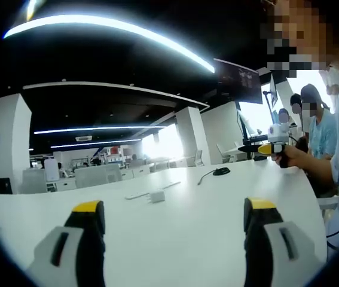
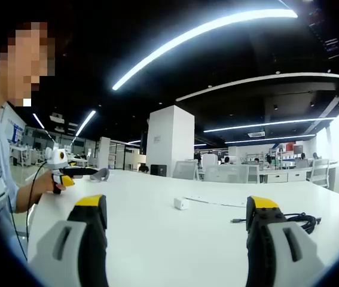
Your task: Plug the desk Type‑C cable into the charger adapter.
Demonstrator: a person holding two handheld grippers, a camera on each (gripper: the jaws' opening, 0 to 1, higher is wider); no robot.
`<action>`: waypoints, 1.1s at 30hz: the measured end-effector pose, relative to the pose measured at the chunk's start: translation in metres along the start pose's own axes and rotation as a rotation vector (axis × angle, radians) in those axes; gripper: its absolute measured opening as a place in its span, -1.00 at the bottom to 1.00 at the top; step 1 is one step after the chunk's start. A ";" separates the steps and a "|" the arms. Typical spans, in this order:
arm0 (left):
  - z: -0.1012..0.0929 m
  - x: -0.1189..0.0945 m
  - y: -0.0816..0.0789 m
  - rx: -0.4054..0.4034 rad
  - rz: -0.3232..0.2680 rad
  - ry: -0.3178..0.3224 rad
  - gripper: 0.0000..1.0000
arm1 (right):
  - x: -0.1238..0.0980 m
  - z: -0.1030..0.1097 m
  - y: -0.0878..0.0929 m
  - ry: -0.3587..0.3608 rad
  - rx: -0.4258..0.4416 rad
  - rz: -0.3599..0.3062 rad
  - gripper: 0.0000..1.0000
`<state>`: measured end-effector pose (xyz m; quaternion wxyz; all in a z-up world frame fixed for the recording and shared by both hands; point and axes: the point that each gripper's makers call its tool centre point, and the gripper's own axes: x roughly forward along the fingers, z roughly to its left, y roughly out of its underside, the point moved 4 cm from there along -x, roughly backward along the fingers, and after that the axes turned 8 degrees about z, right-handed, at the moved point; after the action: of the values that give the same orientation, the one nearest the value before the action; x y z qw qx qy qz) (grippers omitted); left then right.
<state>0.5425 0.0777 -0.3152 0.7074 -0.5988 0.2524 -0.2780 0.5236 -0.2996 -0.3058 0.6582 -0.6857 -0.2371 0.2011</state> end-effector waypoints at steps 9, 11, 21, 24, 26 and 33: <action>0.002 0.000 0.000 0.000 0.000 -0.005 0.93 | 0.001 0.001 0.000 -0.004 -0.005 0.004 0.96; 0.002 0.000 0.000 0.000 -0.001 -0.005 0.93 | 0.001 0.001 0.000 -0.004 -0.005 0.002 0.96; 0.000 0.001 -0.002 0.009 -0.006 -0.001 0.93 | 0.000 0.000 0.000 -0.002 -0.003 0.005 0.96; -0.001 0.001 -0.002 0.006 -0.009 -0.001 0.93 | 0.001 0.000 0.001 -0.001 -0.007 0.009 0.96; -0.001 0.000 -0.001 0.004 -0.007 0.001 0.93 | 0.001 0.000 0.002 0.001 -0.012 0.016 0.96; -0.002 0.001 -0.001 -0.004 -0.004 0.008 0.93 | 0.001 -0.001 0.002 0.009 -0.028 0.024 0.96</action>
<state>0.5417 0.0758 -0.3144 0.7046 -0.5997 0.2547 -0.2811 0.5256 -0.3001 -0.3077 0.6471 -0.6985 -0.2287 0.2026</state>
